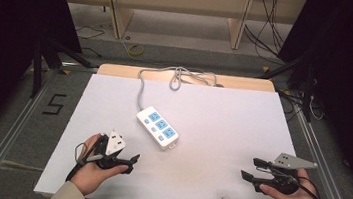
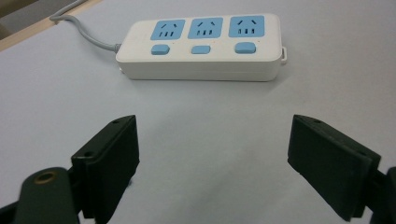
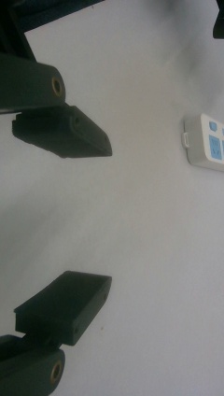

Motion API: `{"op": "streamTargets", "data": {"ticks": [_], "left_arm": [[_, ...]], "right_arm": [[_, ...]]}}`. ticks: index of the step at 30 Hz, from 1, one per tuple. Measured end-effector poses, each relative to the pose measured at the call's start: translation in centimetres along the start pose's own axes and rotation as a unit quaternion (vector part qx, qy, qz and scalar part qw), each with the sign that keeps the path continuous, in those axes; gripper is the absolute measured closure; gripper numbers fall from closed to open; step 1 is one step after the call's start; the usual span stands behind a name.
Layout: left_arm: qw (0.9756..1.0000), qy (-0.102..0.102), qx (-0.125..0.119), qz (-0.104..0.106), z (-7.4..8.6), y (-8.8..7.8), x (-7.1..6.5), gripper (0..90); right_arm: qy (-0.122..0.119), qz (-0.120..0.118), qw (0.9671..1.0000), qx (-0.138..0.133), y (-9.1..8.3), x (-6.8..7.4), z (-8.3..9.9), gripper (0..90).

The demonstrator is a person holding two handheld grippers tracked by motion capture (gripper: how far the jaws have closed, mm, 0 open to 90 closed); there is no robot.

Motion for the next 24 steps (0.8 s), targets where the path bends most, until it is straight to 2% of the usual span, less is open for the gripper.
{"op": "streamTargets", "data": {"ticks": [3,4,8,10,12,13,16,18,23,24], "left_arm": [[1.0000,-0.002,-0.002,0.000,-0.1,0.0,0.1,17.6],[0.9999,-0.008,-0.010,0.005,-0.3,-0.1,0.0,18.8],[0.9998,-0.013,-0.016,0.009,-0.6,-0.2,0.1,28.3],[0.9996,-0.020,-0.020,0.005,-1.0,-0.3,0.4,38.7],[0.9994,-0.026,-0.023,0.002,-1.2,-0.4,0.6,53.9],[0.9989,-0.036,-0.028,-0.007,-1.7,-0.4,1.1,60.8],[0.9987,-0.041,-0.021,-0.022,-2.0,-0.2,1.7,79.6],[0.9983,-0.048,-0.017,-0.030,-2.2,0.0,1.9,88.9],[0.9985,-0.048,-0.004,-0.027,-2.6,0.4,1.8,89.8],[0.9987,-0.047,-0.004,-0.019,-2.7,0.6,1.7,89.8]], "right_arm": [[0.001,0.000,1.0000,0.001,0.0,0.0,0.0,32.1],[0.000,0.000,1.0000,0.001,0.0,0.0,0.0,32.2],[0.000,-0.001,1.0000,0.001,0.0,0.0,0.0,32.1],[-0.001,0.000,1.0000,0.002,0.0,0.0,0.0,32.1],[0.000,-0.001,1.0000,0.002,0.0,0.0,0.0,32.1],[0.001,-0.001,1.0000,0.001,0.0,0.0,0.0,32.1],[0.001,0.001,1.0000,0.002,0.1,-0.2,0.0,32.1],[0.003,0.001,1.0000,0.002,0.0,-0.2,0.0,32.1],[0.004,0.001,1.0000,0.002,0.0,-0.2,0.2,32.1],[0.004,0.001,1.0000,0.002,0.0,-0.2,0.2,32.1]]}}
Point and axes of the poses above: each handheld gripper's, and its own axes: y roughly forward along the jaws, z roughly out of its underside, x roughly to its left, the point moved 10 cm from there along y, roughly forward along the jaws, and after that the axes turned 7 degrees about -z, right-handed, at the moved point
